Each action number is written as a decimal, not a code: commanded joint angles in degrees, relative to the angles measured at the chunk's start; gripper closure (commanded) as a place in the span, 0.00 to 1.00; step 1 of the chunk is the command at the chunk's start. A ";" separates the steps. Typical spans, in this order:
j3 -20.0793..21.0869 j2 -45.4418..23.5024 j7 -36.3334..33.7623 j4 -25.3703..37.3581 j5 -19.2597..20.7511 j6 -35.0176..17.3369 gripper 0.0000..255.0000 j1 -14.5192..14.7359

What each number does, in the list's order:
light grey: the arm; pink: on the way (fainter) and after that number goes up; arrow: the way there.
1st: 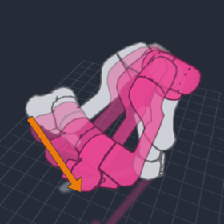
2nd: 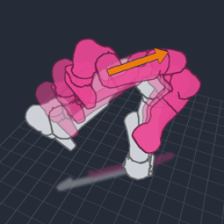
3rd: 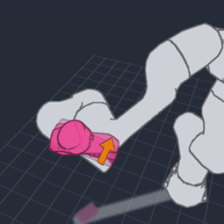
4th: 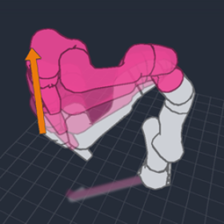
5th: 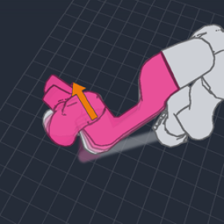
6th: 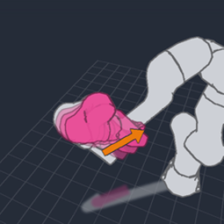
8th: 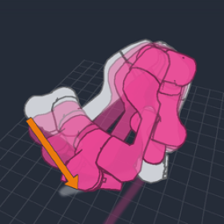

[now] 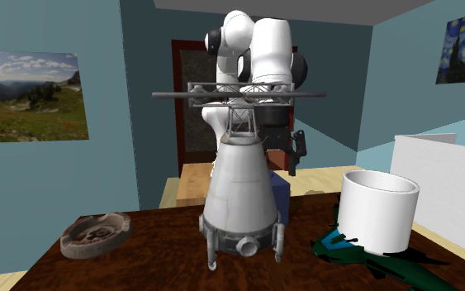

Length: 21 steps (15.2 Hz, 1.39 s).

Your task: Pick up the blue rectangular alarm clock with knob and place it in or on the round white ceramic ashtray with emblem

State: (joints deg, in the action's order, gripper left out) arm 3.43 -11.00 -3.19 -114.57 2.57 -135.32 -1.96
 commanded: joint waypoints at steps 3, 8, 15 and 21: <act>-0.11 -2.03 -0.88 0.62 0.26 8.29 0.00 0.25; -0.60 -0.81 0.88 -2.06 -0.13 6.84 1.00 -0.77; -0.09 -2.03 -0.88 0.62 0.27 8.29 1.00 0.23; -0.03 0.13 -0.62 2.60 -0.01 12.43 1.00 0.21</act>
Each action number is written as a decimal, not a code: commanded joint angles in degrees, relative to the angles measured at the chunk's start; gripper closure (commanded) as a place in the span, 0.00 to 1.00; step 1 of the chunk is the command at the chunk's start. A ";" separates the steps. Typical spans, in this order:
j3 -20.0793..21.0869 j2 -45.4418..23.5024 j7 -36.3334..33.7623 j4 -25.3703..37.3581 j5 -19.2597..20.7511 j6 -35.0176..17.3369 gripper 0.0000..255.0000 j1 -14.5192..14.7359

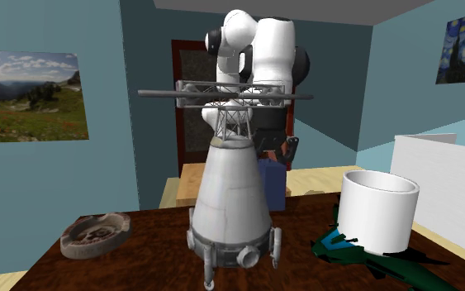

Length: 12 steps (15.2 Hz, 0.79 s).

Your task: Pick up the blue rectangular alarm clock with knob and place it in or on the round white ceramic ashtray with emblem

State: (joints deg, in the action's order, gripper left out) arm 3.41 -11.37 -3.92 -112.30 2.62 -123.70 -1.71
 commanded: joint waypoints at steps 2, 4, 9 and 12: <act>0.01 1.13 0.19 1.10 -0.14 2.20 1.00 -0.05; 0.03 1.73 0.26 1.91 -0.21 3.61 1.00 -0.05; 0.05 3.03 0.43 4.17 -0.37 7.16 1.00 -0.06; 0.07 3.68 0.53 5.69 -0.45 9.32 1.00 -0.07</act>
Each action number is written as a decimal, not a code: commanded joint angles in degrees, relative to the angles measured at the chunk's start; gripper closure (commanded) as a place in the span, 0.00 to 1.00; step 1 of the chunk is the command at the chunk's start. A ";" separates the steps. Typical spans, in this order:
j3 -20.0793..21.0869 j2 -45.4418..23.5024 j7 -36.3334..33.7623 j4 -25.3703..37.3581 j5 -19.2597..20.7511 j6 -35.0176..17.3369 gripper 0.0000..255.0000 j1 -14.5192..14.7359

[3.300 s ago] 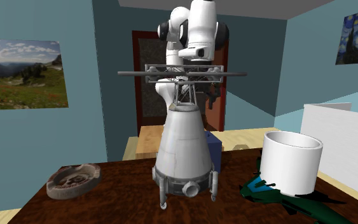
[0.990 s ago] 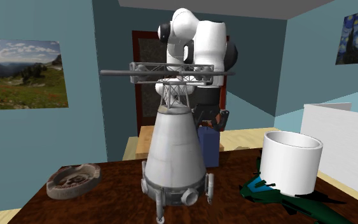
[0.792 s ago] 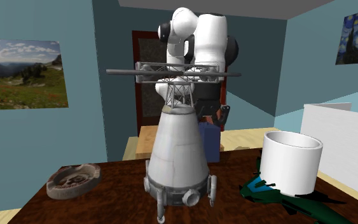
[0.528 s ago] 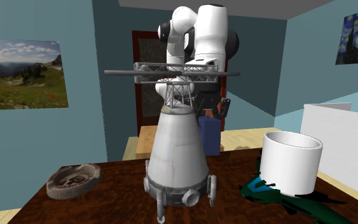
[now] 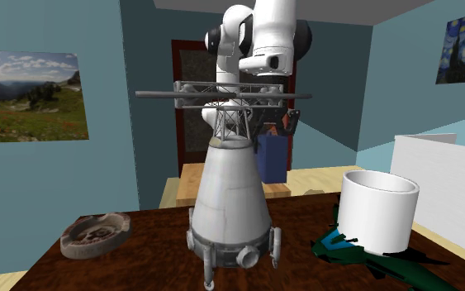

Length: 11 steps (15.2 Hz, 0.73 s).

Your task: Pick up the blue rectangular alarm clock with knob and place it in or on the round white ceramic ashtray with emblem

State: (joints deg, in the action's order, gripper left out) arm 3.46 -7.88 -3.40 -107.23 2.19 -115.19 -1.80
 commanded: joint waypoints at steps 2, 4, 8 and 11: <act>0.02 0.43 0.05 1.25 -0.05 1.69 1.00 0.01; -1.09 0.20 2.68 1.81 -0.21 1.95 1.00 -1.45; -3.26 -0.86 7.91 3.73 -0.55 2.67 1.00 -4.37; -4.79 -2.20 11.77 5.91 -0.87 3.41 1.00 -6.58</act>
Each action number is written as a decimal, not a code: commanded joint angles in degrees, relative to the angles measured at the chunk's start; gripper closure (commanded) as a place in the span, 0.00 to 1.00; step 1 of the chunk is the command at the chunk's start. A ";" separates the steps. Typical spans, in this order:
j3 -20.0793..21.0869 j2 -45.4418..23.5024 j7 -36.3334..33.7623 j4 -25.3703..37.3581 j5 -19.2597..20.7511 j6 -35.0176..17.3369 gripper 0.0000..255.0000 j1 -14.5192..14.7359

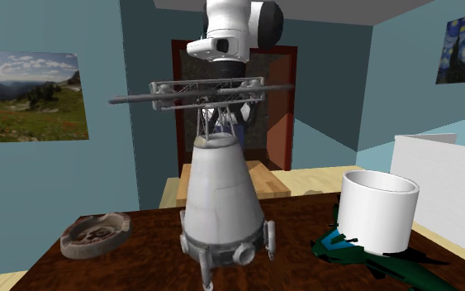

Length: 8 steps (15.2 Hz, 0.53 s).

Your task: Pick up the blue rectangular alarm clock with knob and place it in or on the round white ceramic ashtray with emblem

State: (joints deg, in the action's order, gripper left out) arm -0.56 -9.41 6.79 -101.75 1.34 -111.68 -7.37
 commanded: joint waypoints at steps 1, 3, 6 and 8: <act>-1.27 -1.21 2.85 1.29 -0.14 0.19 1.00 -1.75; -2.22 -2.48 5.38 3.26 -0.42 0.84 1.00 -3.24; -3.56 -4.77 9.11 6.80 -0.93 2.02 1.00 -5.51; -4.39 -6.58 11.55 9.59 -1.33 2.96 1.00 -7.06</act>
State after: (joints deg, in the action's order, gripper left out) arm -4.58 -14.77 17.14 -94.03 0.22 -109.36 -13.71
